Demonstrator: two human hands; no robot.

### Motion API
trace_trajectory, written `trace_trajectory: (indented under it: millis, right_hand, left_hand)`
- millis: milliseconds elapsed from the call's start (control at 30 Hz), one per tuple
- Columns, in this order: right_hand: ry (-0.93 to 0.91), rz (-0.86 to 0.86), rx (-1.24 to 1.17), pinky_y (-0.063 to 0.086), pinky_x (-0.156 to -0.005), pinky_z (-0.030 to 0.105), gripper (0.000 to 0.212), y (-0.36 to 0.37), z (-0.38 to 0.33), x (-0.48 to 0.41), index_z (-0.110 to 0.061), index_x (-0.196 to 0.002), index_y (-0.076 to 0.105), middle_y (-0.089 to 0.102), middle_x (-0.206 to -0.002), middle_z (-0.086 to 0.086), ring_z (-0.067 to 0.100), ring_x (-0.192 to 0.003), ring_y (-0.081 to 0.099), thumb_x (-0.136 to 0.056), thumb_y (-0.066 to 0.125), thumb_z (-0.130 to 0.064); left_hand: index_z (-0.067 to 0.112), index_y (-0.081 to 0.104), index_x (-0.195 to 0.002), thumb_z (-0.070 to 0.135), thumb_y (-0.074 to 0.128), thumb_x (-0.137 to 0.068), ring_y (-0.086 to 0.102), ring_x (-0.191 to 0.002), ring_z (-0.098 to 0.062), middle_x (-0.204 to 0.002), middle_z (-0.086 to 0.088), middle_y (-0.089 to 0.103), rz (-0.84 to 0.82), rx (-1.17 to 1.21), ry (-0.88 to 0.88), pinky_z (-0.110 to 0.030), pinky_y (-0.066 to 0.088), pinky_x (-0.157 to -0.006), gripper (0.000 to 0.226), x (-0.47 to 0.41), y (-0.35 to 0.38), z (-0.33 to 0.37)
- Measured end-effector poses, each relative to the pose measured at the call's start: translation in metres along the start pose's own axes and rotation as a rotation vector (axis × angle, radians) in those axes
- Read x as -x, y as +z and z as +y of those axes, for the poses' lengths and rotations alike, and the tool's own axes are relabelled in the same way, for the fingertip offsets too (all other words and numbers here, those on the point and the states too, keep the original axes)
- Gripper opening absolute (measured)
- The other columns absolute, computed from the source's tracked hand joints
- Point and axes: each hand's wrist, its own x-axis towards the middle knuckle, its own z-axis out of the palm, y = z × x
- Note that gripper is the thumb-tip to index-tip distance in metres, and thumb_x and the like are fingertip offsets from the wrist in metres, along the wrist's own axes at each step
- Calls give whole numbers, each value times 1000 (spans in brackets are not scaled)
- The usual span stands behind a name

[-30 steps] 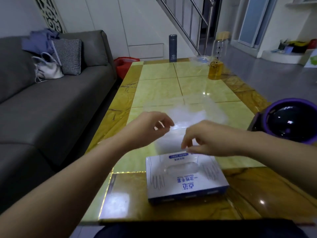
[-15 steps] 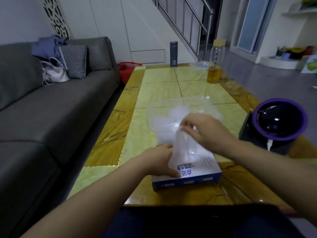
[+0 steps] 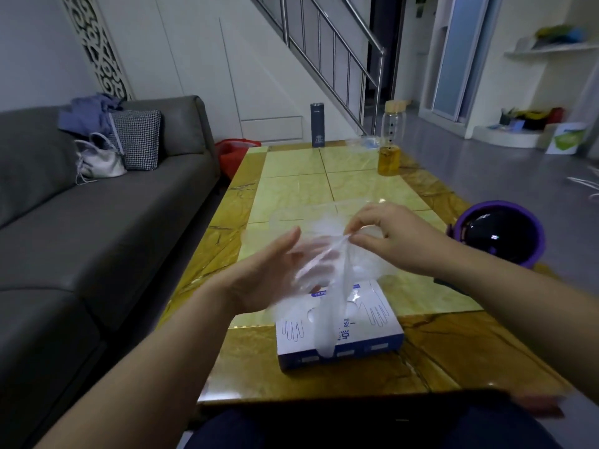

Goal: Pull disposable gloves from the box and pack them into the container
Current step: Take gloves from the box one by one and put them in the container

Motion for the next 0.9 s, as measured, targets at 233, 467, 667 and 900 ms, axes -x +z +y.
trace_trajectory:
  millis: [233,467,667,900]
  right_hand:
    - [-30,49,-92,35,-97,25,27,6,-11,-3,-30,-114,65,51,-117,-11,6,-113,44,-87,65,-32]
    - [631,-12,-1231,49,-92,40,105,8,4,4,-25,-151,21,41,-145,6,24,-118,53,-62,74,-44]
    - [431,260,-951,48,-94,34,94,3,-3,-6,-37,-144,27,70,-109,2,13,-95,68,-66,80,-32]
    - [147,-2,-522,48,-71,15,47,-18,-10,-28,-32,-125,56,67,-84,-25,-4,-57,61,-85,67,-8]
  left_hand:
    - [18,64,-108,25,60,-89,67,-102,-16,-114,-3,68,334,-67,181,-24,54,-81,20,-21,19,8]
    - [15,56,-115,2,44,-98,66,-96,-13,-111,1,64,525,100,266,-21,54,-82,24,-25,12,18]
    - [18,57,-110,2,44,-98,64,-97,-11,-116,-2,63,597,120,296,-23,50,-86,24,-32,13,18]
    - [18,49,-126,10,54,-94,67,-90,-13,-108,-3,66,593,216,328,-21,52,-79,33,-38,2,33]
